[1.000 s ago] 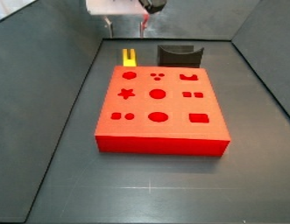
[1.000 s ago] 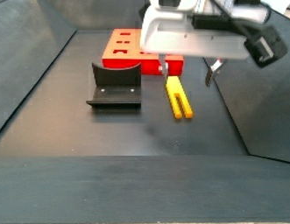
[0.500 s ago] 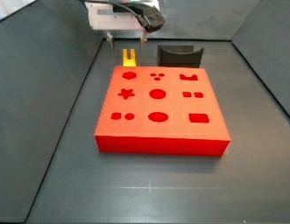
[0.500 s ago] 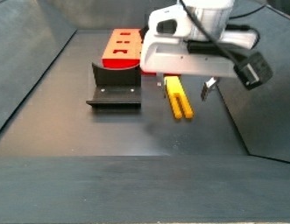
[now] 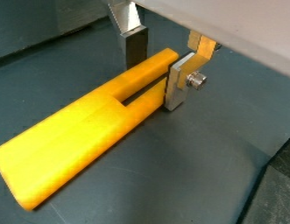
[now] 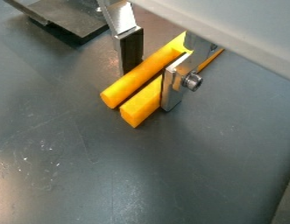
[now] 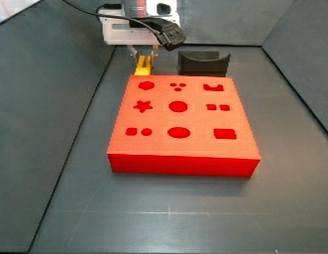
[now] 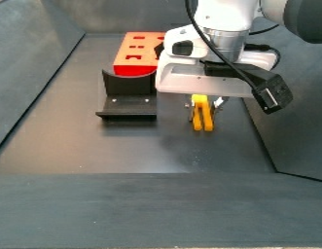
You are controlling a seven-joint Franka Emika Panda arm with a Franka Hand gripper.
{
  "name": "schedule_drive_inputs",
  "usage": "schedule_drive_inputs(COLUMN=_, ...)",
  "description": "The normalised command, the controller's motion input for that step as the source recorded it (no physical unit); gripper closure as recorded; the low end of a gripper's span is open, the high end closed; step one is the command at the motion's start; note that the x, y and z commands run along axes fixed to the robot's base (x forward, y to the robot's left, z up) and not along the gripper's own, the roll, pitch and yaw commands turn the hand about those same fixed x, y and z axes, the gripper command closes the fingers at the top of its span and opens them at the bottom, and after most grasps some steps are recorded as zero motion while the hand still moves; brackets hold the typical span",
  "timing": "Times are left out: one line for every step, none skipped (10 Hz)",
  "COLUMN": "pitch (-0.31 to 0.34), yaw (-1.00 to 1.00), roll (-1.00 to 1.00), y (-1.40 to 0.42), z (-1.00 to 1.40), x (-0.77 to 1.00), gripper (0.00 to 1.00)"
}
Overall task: Pick up the square-circle object. Move up. Rotate the square-circle object. Place the square-circle object on the fixture. Regrasp the square-circle object. Move to above the board. Insert the square-circle object.
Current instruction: Move up, then place the square-circle object on the fixture.
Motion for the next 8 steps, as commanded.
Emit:
schedule_drive_inputs(pitch=0.0, yaw=0.0, roll=0.0, y=0.0, z=0.83, x=0.0, gripper=1.0)
schedule_drive_inputs(pitch=0.009, yaw=0.0, roll=0.0, y=0.0, z=0.82, x=-0.01, gripper=1.0)
schedule_drive_inputs(pitch=0.031, yaw=-0.01, roll=0.0, y=0.0, z=0.69, x=-0.03, gripper=1.0)
schedule_drive_inputs(pitch=0.049, yaw=-0.01, roll=0.01, y=0.01, z=0.56, x=-0.02, gripper=1.0)
schedule_drive_inputs(pitch=0.056, yaw=-0.01, roll=0.02, y=0.01, z=0.46, x=-0.02, gripper=1.0)
schedule_drive_inputs(pitch=0.061, yaw=-0.01, roll=0.03, y=0.01, z=0.27, x=-0.02, gripper=1.0)
schedule_drive_inputs(pitch=0.0, yaw=0.0, roll=0.0, y=0.0, z=1.0, x=0.0, gripper=1.0)
schedule_drive_inputs(pitch=0.01, yaw=0.0, roll=0.01, y=0.0, z=1.0, x=0.0, gripper=1.0)
